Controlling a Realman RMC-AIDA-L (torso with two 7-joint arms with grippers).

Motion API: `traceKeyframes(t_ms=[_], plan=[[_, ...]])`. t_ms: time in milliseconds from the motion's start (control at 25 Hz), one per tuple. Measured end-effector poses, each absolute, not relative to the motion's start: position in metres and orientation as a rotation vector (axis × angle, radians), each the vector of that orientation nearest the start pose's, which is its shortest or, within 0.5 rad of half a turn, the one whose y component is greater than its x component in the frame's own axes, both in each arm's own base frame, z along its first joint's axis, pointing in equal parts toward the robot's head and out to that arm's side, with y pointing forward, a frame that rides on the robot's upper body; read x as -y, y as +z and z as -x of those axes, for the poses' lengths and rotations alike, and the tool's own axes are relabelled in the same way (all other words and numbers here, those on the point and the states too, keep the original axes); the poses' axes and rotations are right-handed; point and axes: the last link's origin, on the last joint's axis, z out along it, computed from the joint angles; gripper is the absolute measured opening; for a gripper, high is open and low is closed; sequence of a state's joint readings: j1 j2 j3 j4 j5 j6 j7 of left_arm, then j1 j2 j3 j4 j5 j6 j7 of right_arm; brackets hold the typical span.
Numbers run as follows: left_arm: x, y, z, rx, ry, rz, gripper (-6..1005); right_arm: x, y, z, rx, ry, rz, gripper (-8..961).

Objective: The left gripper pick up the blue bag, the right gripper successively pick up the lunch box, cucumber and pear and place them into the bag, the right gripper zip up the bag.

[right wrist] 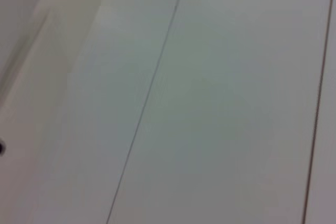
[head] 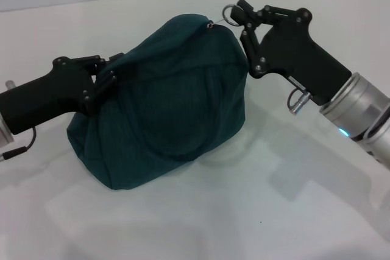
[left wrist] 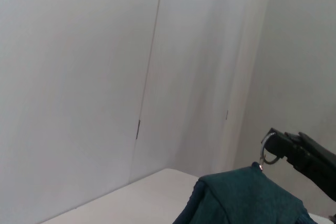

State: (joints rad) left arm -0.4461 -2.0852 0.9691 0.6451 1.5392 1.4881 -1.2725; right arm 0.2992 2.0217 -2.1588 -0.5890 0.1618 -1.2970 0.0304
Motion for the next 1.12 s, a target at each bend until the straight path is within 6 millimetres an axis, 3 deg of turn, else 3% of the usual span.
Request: traceKeyframes(t_ms=[720, 1120], plan=[[-0.326, -0.001, 0.245, 0.489, -1.005, 2.53, 135, -0.297, -0.023, -0.266, -0.231, 1.044, 1.92, 18], [-0.328, -0.004, 0.242, 0.481, -1.01, 2.538, 131, -0.297, -0.027, -0.271, -0.296, 1.038, 1.951, 47]])
